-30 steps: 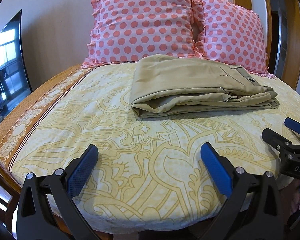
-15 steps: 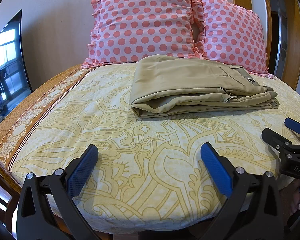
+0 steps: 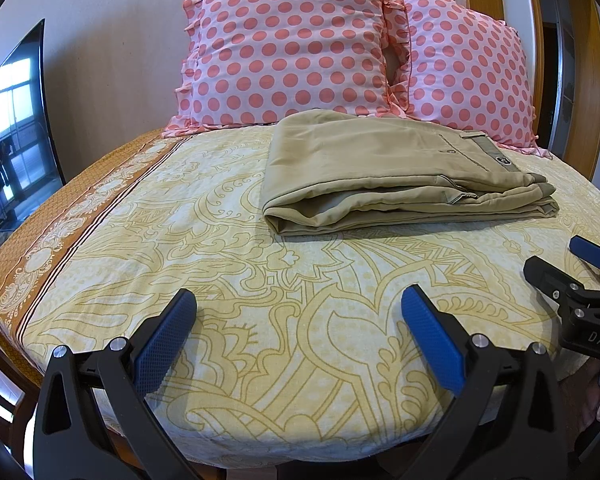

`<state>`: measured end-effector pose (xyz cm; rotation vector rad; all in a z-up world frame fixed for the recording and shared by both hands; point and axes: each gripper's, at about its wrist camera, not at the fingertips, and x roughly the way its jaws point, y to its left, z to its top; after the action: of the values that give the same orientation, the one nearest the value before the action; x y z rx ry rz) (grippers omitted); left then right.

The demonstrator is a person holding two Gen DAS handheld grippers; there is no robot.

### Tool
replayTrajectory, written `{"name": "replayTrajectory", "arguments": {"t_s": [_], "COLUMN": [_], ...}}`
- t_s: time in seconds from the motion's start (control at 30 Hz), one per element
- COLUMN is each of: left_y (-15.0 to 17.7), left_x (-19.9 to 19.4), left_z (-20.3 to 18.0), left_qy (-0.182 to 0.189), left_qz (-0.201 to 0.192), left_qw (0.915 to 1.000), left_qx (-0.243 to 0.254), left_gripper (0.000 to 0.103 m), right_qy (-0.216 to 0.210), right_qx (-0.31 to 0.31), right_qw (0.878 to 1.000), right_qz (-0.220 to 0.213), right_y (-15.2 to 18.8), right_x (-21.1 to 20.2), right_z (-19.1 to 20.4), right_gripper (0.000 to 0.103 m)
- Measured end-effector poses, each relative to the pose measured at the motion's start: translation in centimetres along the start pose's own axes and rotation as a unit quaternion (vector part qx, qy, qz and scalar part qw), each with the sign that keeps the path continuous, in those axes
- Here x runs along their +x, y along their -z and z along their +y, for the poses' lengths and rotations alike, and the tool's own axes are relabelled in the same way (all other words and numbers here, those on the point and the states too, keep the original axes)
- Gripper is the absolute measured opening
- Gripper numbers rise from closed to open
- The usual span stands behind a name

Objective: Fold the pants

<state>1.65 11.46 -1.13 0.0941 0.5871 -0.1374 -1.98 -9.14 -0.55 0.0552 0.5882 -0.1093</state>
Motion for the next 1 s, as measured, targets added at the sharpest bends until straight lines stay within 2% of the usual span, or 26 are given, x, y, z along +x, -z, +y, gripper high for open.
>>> {"name": "replayTrajectory", "arguments": {"t_s": [1.0], "left_y": [-0.08], "left_x": [0.05], "left_z": [0.36], "left_qy": [0.004], "left_qz": [-0.004], "left_qw": [1.0000], "left_qx": [0.001], "left_gripper": [0.102], "right_qy": [0.000], "right_qx": [0.000], "right_qw": [1.000], "right_qz": [0.000], "right_y": [-0.02], "right_x": [0.01], "right_z": [-0.07], "right_gripper": [0.101]}}
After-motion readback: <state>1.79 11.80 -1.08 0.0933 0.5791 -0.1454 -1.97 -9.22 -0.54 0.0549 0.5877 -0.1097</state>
